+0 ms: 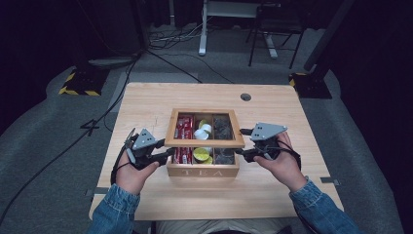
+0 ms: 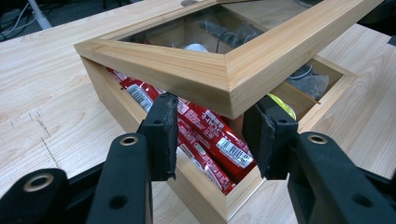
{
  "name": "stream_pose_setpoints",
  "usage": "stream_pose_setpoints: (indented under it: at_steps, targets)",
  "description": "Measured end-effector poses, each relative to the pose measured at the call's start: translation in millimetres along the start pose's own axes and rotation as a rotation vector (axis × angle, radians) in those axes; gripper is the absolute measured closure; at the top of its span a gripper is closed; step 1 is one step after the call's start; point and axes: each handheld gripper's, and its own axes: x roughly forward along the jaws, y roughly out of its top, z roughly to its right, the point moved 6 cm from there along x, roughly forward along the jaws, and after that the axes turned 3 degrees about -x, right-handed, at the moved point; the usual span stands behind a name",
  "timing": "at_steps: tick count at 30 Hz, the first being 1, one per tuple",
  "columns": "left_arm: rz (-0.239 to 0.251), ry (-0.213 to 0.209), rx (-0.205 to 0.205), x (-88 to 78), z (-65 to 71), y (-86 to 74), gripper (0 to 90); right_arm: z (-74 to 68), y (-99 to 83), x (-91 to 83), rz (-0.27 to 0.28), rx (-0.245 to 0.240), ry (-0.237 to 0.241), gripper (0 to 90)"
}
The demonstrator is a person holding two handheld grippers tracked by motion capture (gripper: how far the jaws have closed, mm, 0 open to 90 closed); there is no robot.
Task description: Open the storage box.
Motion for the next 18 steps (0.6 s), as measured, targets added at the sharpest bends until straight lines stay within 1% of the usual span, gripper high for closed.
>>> stream_pose_setpoints:
  at_steps: [1,3,4,7,9,10,12,14,16,17,18]
  targets:
    - [0.003,0.0,0.0,0.2,0.4,0.0,55.6,0.5,0.4,0.0,0.002,0.0,0.002,33.0]
    - [0.013,-0.021,0.002,2.2,2.6,-0.7,54.9,1.2,1.0,-0.1,0.006,-0.005,0.006,33.1]
    - [0.021,-0.025,0.01,3.4,3.4,-1.1,54.4,1.4,1.1,-0.2,0.005,-0.007,0.008,33.3]
    - [0.028,-0.031,0.007,4.1,4.4,-1.8,50.9,1.9,2.6,-1.3,0.0,-0.026,0.008,35.0]
    - [0.024,-0.021,0.009,3.2,2.5,-2.3,48.5,3.6,5.8,-3.8,0.009,-0.038,0.001,37.2]
    - [0.02,-0.015,0.002,3.0,2.0,-3.1,47.4,4.7,7.3,-4.8,0.014,-0.039,-0.001,38.0]
    - [0.006,-0.007,0.011,2.7,0.0,-5.0,44.9,9.0,12.8,-8.4,0.037,-0.04,-0.005,41.2]
    - [0.0,-0.006,0.005,2.8,-0.4,-6.6,42.5,13.4,17.7,-10.8,0.061,-0.036,-0.008,44.1]
    - [-0.002,-0.003,0.003,2.3,-1.2,-8.0,41.8,18.1,22.7,-12.4,0.075,-0.029,0.0,46.2]
    - [-0.005,0.001,0.01,1.6,-2.1,-8.5,41.8,20.6,25.1,-13.1,0.081,-0.027,0.005,47.3]
    - [-0.005,0.003,0.006,0.7,-2.6,-8.9,41.7,23.0,27.4,-13.5,0.087,-0.023,0.007,48.2]
